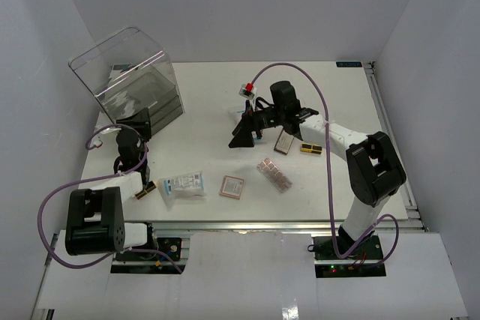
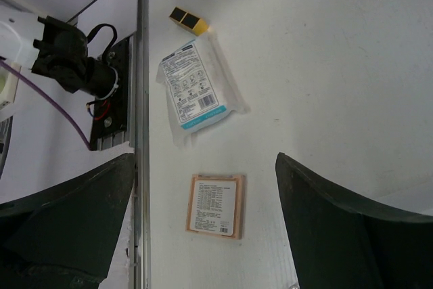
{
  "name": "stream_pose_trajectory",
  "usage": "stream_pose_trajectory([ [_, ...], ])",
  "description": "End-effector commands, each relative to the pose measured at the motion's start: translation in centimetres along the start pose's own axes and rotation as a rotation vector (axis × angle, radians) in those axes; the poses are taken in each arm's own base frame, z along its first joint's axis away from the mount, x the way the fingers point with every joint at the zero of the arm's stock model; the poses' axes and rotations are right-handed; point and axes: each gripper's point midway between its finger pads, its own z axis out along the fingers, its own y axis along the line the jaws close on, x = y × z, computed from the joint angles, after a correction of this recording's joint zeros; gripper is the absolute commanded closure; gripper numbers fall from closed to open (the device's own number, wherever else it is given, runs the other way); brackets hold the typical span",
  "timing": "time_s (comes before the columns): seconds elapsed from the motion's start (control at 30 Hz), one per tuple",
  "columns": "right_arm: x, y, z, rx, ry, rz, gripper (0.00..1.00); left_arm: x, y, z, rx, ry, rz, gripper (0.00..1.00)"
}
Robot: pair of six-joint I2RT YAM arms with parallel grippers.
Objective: Organize the makeup
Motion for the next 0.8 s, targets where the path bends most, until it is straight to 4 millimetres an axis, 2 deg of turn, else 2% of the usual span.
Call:
stream_pose_trajectory([
  [0.0, -1.3, 3.0, -1.4, -0.128, -0.060, -0.130, 0.10, -1.1, -1.9, 1.4, 0.052, -0.051, -0.011, 0.50],
  [0.2, -1.1, 3.2, -2.0, -0.136, -0.074, -0.146, 0.10, -1.3, -1.7, 2.2, 0.057, -0.062, -0.024, 0.61],
  [0.5, -0.8, 3.1, -2.5, -0.145, -0.087, -0.136, 0.10, -1.5, -1.4, 2.9, 0.051, -0.074, -0.040, 0.64],
  [0.6, -0.8, 3.1, -2.7, -0.149, -0.091, -0.132, 0.10, -1.5, -1.0, 3.0, 0.045, -0.074, -0.047, 0.73],
  [0.77, -0.8, 3.1, -2.9, -0.152, -0.094, -0.132, 0.10, -1.3, -1.3, 2.5, 0.072, -0.058, -0.064, 0.97],
])
